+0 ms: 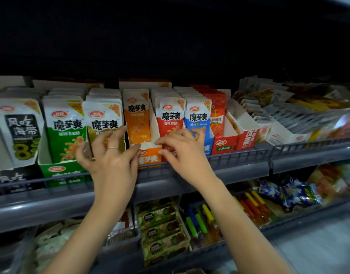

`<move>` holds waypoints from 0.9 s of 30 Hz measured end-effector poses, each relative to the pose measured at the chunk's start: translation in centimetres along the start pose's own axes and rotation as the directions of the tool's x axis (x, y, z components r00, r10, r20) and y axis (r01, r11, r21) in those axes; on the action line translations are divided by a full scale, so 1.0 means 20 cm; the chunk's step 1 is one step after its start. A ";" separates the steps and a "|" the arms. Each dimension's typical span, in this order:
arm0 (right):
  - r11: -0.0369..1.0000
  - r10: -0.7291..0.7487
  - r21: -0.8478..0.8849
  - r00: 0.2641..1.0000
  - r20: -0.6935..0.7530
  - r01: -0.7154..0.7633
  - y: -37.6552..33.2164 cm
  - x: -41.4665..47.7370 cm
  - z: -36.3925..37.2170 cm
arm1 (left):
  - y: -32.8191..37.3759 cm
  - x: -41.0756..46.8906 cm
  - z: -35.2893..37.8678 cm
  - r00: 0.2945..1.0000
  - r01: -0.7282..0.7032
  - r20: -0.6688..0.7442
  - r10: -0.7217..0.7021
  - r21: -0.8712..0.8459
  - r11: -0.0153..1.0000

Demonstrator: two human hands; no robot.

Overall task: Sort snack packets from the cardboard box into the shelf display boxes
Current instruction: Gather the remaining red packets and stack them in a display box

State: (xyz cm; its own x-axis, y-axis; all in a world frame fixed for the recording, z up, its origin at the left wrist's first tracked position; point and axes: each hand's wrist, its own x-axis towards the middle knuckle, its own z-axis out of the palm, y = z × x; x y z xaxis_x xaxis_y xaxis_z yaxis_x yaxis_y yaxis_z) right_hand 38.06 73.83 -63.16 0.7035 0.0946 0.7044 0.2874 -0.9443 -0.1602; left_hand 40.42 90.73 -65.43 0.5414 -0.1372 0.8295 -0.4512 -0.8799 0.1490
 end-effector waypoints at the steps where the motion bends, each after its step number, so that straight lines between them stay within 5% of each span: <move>1: 1.000 0.000 -0.002 1.000 -0.009 0.000 0.00 0.00 0.01 | 0.00 0.00 0.00 1.000 0.001 -0.003 -0.001 -0.008 1.000; 19: 0.999 0.048 -0.003 0.995 -0.082 -0.048 -0.05 0.01 0.03 | -0.06 0.02 -0.04 0.996 -0.039 -0.079 0.039 0.005 0.999; 27: 0.997 -0.047 0.049 0.984 -0.174 0.056 -0.24 -0.02 0.03 | -0.27 0.03 -0.19 0.994 -0.094 -0.061 0.091 -0.045 0.995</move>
State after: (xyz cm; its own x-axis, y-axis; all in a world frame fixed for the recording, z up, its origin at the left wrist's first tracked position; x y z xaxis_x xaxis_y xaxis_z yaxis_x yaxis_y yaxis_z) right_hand 36.75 78.40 -63.04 0.5653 0.0821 0.8208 0.3575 -0.9211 -0.1541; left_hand 40.50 97.10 -63.76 0.4539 -0.1886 0.8709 -0.5313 -0.8419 0.0945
